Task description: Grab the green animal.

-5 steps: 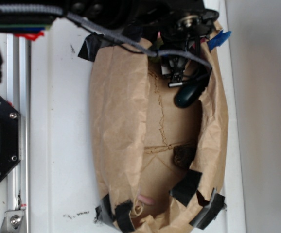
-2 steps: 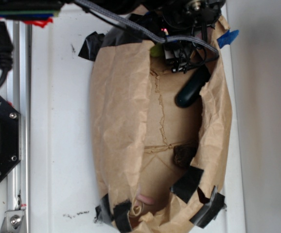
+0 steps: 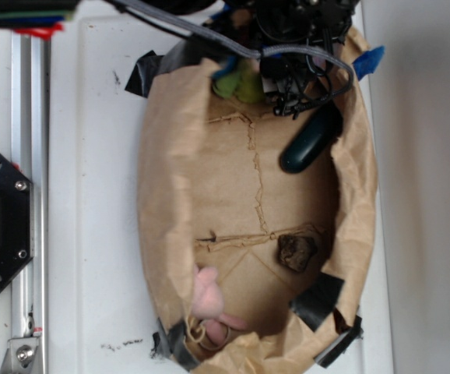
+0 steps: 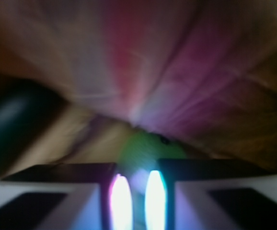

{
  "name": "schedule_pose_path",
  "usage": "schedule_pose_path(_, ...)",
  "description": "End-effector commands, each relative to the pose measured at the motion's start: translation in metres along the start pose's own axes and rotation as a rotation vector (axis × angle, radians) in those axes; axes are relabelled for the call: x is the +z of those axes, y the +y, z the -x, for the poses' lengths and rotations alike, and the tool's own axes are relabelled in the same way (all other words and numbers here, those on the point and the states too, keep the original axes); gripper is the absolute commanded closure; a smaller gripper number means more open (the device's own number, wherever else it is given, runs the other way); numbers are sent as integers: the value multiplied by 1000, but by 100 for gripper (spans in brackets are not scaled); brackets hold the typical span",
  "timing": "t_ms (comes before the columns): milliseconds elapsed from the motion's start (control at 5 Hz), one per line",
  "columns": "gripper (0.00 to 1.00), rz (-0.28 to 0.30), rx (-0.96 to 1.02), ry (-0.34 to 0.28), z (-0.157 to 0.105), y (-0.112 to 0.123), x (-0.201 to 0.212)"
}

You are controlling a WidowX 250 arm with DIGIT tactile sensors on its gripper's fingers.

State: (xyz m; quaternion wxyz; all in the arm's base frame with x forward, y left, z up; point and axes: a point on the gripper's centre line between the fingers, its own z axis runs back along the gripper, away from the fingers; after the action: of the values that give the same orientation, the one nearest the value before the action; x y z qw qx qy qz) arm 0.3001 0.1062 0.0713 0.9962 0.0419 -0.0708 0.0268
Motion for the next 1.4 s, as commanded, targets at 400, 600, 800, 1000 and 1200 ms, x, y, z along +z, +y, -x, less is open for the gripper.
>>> schedule_pose_path(400, 100, 28, -101, -111, 22, -43, 48)
schedule_pose_path(600, 0, -5, -87, -97, 24, -35, 38)
schedule_pose_path(800, 0, -29, -48, -73, 18, -12, 20)
schedule_pose_path(1000, 0, -40, -35, -73, 15, -9, 18)
schedule_pose_path(1200, 0, -70, -14, -60, 12, 5, 7)
